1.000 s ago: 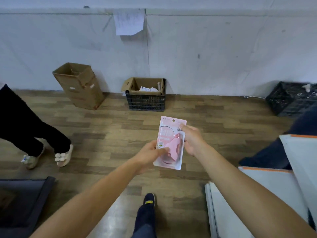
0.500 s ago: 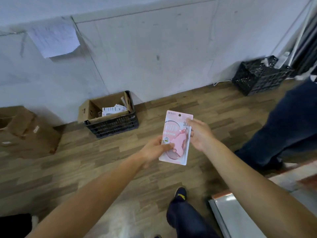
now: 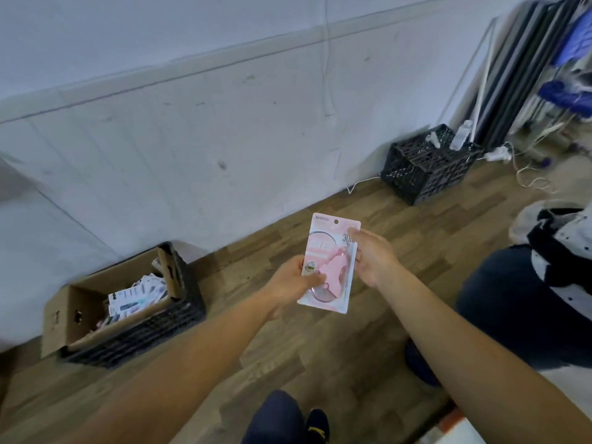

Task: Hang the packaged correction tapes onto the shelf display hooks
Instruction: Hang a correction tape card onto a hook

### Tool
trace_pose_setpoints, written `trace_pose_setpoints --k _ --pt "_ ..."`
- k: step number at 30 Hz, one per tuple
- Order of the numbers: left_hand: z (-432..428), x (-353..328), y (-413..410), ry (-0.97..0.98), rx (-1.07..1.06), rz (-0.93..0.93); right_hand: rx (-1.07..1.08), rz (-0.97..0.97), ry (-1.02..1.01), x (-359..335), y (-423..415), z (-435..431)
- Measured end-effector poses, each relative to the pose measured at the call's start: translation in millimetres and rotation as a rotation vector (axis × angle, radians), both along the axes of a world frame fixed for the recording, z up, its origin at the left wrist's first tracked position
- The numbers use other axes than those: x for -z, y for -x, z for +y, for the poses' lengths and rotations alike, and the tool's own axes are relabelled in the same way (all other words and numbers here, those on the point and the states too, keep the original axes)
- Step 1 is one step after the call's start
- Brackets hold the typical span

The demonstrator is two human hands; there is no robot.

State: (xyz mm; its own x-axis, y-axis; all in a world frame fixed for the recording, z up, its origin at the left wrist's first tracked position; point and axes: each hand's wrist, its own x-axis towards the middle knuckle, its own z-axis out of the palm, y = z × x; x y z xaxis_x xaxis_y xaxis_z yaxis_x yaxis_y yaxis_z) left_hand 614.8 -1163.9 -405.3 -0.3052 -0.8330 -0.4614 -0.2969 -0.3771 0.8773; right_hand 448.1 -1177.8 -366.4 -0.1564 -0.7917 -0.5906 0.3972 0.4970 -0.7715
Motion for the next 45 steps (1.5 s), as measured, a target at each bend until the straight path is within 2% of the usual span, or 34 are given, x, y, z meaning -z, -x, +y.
trace_pose_setpoints --k 5,15,23,35,45 --pt "-107.7 9.5 39.0 0.007 0.187 -0.043 0.114 -0.014 -0.044 6.9 41.5 -88.9" --pt "-338.8 2.2 139.9 -0.009 0.514 -0.092 0.473 -0.071 -0.012 4.7 126.9 -267.9" --pt "-445.7 17.6 254.7 0.019 0.731 -0.147 0.771 -0.106 -0.016 20.7 222.4 -343.2" --pt "-578.2 17.8 536.4 0.039 0.956 -0.128 1.049 -0.126 0.032 13.3 472.7 -439.1" --pt "-615.4 10.8 767.6 0.106 1.261 -0.089 1.294 -0.017 0.043 6.6 660.3 -451.3"
